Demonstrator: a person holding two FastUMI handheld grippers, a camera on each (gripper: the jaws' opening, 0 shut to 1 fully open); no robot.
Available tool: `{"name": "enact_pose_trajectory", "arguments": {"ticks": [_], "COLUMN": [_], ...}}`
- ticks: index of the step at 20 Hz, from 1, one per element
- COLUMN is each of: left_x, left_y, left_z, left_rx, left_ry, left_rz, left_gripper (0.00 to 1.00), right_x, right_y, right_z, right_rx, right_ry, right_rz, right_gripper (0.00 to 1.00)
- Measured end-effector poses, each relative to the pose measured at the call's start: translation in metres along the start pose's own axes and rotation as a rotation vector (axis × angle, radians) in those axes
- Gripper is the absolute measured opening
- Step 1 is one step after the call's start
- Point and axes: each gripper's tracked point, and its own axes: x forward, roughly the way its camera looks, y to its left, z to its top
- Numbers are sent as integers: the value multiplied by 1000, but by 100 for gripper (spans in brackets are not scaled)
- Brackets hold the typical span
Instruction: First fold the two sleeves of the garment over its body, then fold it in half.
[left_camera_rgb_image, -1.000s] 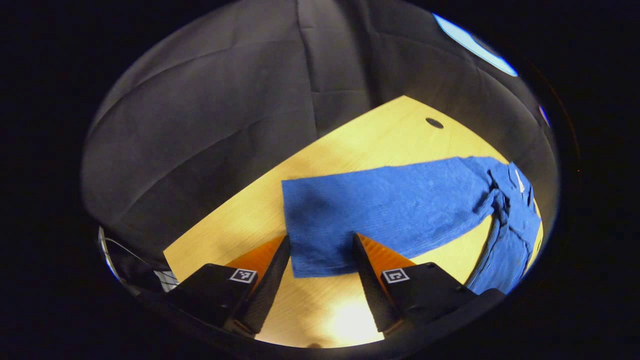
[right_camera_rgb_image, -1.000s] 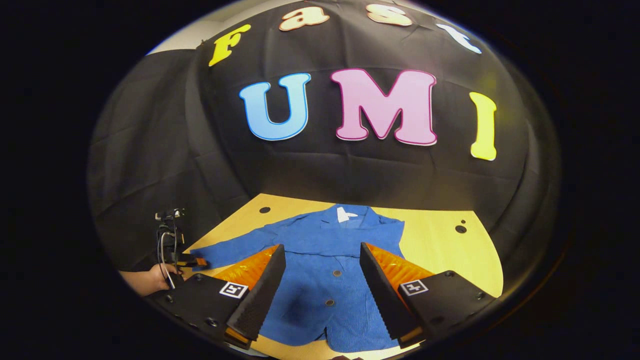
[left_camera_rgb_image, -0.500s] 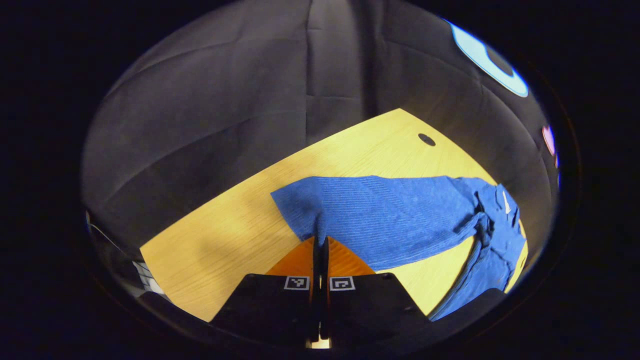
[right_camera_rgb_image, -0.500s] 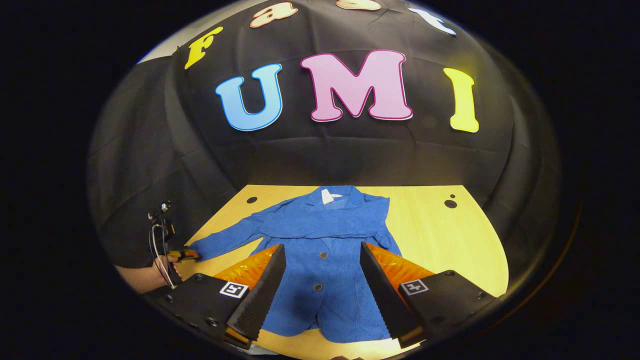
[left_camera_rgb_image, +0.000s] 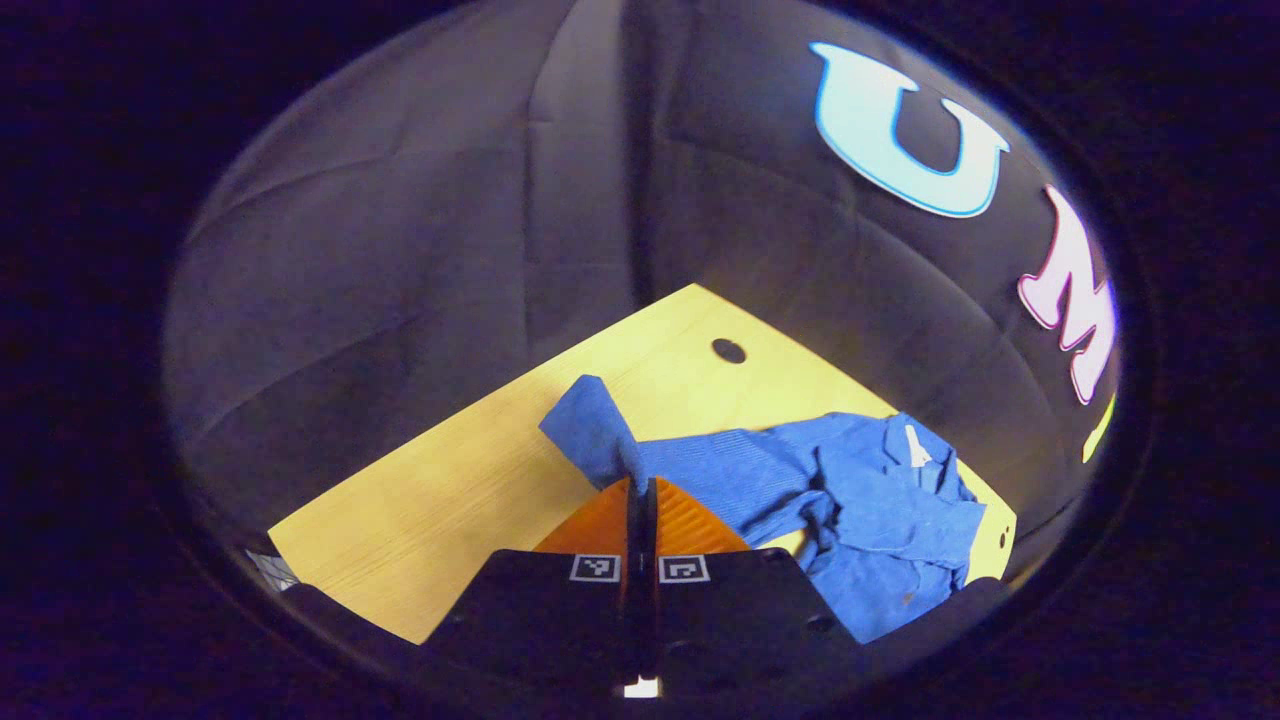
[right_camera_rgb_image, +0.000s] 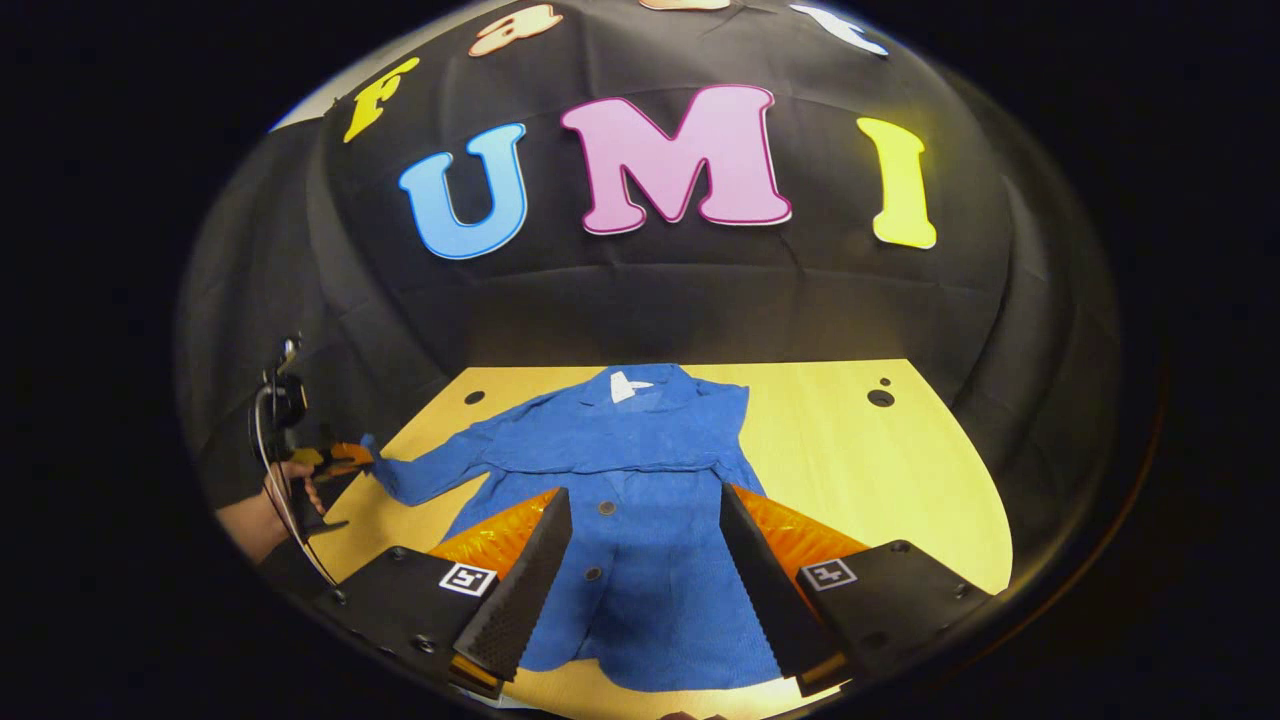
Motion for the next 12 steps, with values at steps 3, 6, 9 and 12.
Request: {"name": "enact_pose_trajectory", "arguments": {"ticks": [3,6,9,12], "left_x": [1,2,10,22], "left_y": [-94,-202,-297,-381], "left_z": [9,-2,-41,-92], "left_rx": [106,198,287,388], "left_ry": [-27,-32,-6,57], "left_rz": [-105,-235,-342,-415], "left_gripper": [0,0,0,0], "right_x": [3,4,3,0], "right_y": [-18,-50,-89,-119], "right_z": [-5,-8,-10,-18], "right_rx": [18,2,-10,28], "right_ry": [11,13,20,41], "right_rz": [-2,-34,-80,-116], "right_gripper": [95,95,95,95]}}
